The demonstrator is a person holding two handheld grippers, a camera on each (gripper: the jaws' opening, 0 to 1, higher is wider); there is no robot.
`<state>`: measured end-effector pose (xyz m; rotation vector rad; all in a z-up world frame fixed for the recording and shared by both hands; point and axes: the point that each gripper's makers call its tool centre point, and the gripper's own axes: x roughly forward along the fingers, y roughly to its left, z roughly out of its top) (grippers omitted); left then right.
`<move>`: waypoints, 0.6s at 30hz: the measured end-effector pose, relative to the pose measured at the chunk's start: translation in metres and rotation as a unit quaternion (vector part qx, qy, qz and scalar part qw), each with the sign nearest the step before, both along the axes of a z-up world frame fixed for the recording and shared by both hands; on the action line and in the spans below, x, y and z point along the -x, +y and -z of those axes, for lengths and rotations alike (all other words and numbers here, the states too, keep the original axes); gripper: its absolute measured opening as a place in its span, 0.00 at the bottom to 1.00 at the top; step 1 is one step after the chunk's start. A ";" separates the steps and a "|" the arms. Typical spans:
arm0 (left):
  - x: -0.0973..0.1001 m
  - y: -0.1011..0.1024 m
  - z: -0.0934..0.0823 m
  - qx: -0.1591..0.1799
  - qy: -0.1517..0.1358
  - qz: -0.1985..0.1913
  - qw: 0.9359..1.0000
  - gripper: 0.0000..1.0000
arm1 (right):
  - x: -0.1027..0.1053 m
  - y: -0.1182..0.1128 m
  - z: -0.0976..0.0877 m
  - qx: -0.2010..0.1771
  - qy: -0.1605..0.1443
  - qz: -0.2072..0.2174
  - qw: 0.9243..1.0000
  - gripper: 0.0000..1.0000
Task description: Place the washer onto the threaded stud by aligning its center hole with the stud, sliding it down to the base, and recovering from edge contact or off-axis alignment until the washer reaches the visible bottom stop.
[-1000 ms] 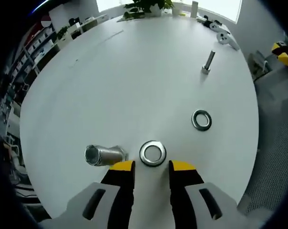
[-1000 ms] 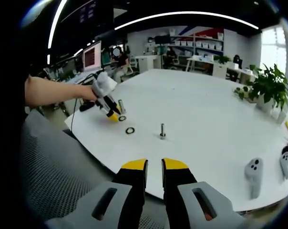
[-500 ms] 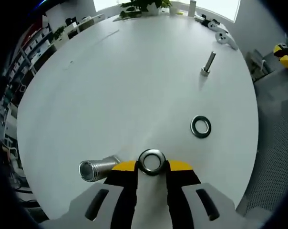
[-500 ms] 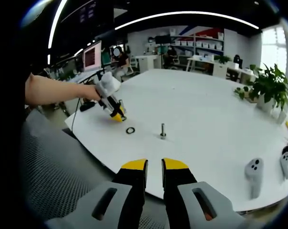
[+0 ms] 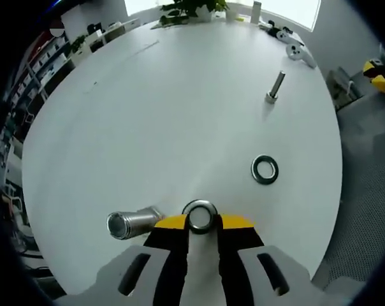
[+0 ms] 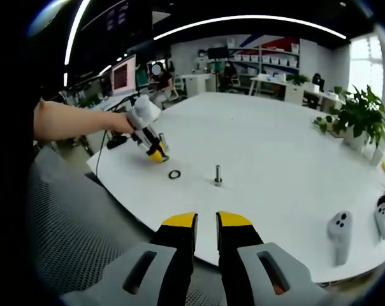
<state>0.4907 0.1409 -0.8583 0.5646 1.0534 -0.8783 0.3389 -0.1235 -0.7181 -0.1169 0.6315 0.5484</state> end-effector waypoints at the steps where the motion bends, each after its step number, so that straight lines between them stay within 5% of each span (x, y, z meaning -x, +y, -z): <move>1: 0.000 0.000 0.000 0.000 0.000 0.000 1.000 0.13 | 0.000 0.000 0.000 0.000 0.000 0.000 1.000 0.14; 14: 0.011 -0.009 0.009 -0.008 0.013 0.020 1.000 0.13 | 0.000 0.000 0.000 0.000 -0.001 0.000 1.000 0.14; 18: 0.003 -0.007 0.006 -0.013 -0.009 0.025 1.000 0.05 | 0.000 0.000 0.000 -0.001 -0.001 0.001 1.000 0.14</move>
